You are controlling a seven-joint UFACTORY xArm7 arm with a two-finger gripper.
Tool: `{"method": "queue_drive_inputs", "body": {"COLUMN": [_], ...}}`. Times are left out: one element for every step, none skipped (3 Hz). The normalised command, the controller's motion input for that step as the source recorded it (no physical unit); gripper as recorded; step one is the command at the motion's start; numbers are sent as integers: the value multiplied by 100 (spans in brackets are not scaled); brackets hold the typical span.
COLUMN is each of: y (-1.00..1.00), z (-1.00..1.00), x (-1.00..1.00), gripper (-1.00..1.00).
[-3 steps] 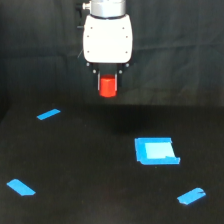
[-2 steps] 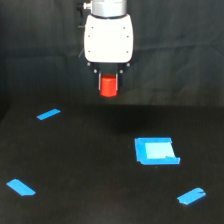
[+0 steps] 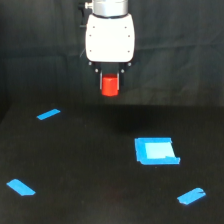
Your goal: Pick up the red object from the table
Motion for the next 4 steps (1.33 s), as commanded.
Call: {"method": "queue_drive_inputs", "body": {"y": [0,3,-1,-7], "z": [1,2,-3,3], "x": [4,0,-3,2], "gripper": [-96,-94,-92,-100]}}
